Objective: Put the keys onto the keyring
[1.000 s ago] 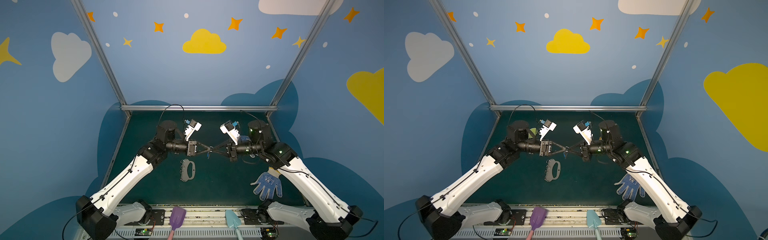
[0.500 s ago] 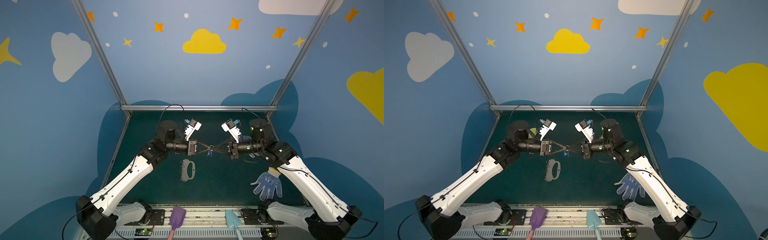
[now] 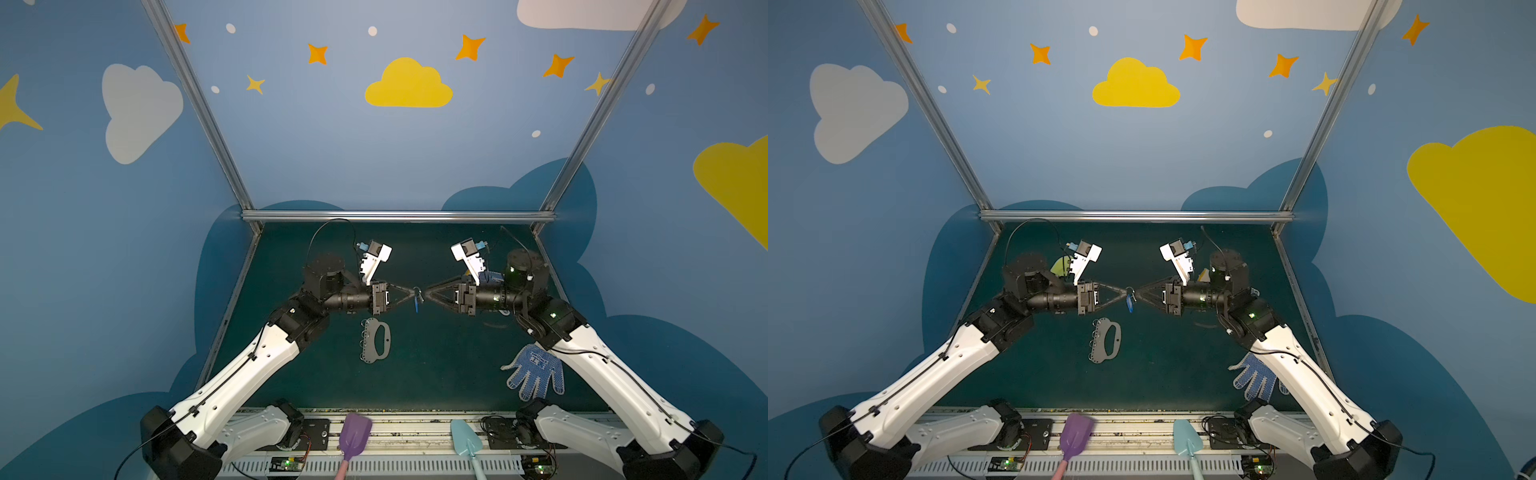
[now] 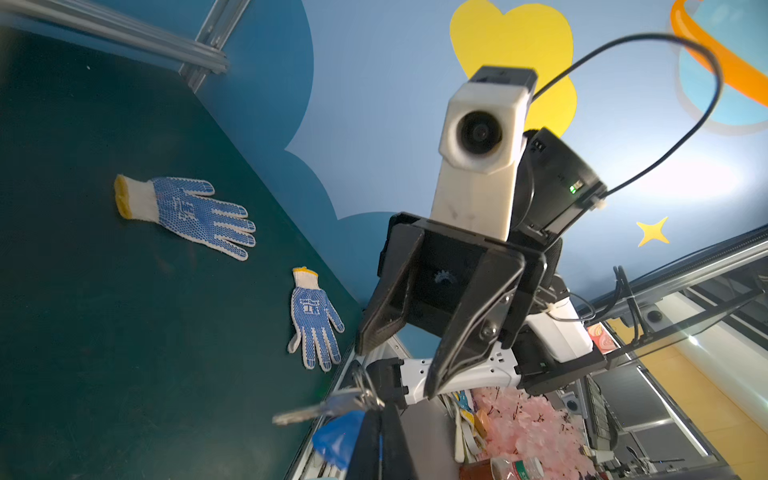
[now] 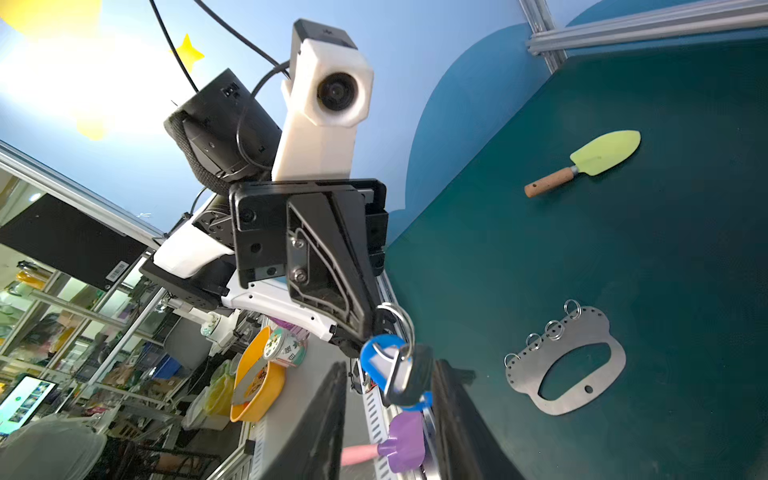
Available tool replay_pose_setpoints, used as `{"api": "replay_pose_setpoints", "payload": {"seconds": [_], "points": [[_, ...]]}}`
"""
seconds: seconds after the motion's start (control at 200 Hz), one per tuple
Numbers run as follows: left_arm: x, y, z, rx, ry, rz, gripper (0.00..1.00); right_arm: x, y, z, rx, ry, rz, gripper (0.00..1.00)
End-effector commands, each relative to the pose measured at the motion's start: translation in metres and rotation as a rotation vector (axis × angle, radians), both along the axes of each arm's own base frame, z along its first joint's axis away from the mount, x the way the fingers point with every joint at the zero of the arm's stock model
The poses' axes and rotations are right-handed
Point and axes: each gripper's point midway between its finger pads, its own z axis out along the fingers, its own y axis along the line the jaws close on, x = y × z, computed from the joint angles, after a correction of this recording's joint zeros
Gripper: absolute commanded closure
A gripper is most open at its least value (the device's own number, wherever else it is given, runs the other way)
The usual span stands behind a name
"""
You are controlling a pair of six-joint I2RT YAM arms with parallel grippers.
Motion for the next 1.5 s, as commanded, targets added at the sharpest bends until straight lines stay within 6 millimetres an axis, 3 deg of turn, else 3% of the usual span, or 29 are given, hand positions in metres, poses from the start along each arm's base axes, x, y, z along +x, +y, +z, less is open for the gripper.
{"api": "replay_pose_setpoints", "payload": {"seconds": [0.0,0.085,0.315,0.656,0.786,0.956,1.112,1.257,1.492], "points": [[0.001,0.001,0.015,-0.042,-0.043,0.017,0.96,0.007,0.002,0.014,0.055,-0.017,-0.047,0.58],[0.0,0.001,0.017,-0.047,-0.045,0.009,0.96,0.014,0.004,0.01,0.061,0.005,-0.066,0.59],[-0.004,0.0,0.02,-0.051,-0.048,-0.013,0.96,0.005,0.013,0.023,0.122,0.009,0.031,0.63],[-0.006,0.004,0.023,-0.046,-0.069,0.001,0.96,-0.007,0.019,0.027,0.161,0.039,0.127,0.69],[-0.008,0.006,0.026,-0.05,-0.08,0.0,0.96,-0.006,0.018,0.02,0.139,0.059,0.116,0.61],[-0.008,0.006,0.028,-0.054,-0.08,0.001,0.96,-0.008,0.018,0.02,0.146,0.058,0.125,0.59],[-0.008,0.006,0.028,-0.053,-0.081,0.005,0.96,-0.013,0.018,0.026,0.165,0.047,0.155,0.8],[-0.008,0.006,0.027,-0.05,-0.077,0.008,0.96,-0.015,0.017,0.028,0.171,0.042,0.158,0.93],[-0.007,0.008,0.027,-0.048,-0.081,0.02,0.96,-0.012,0.015,0.025,0.162,0.041,0.133,1.0]]}}
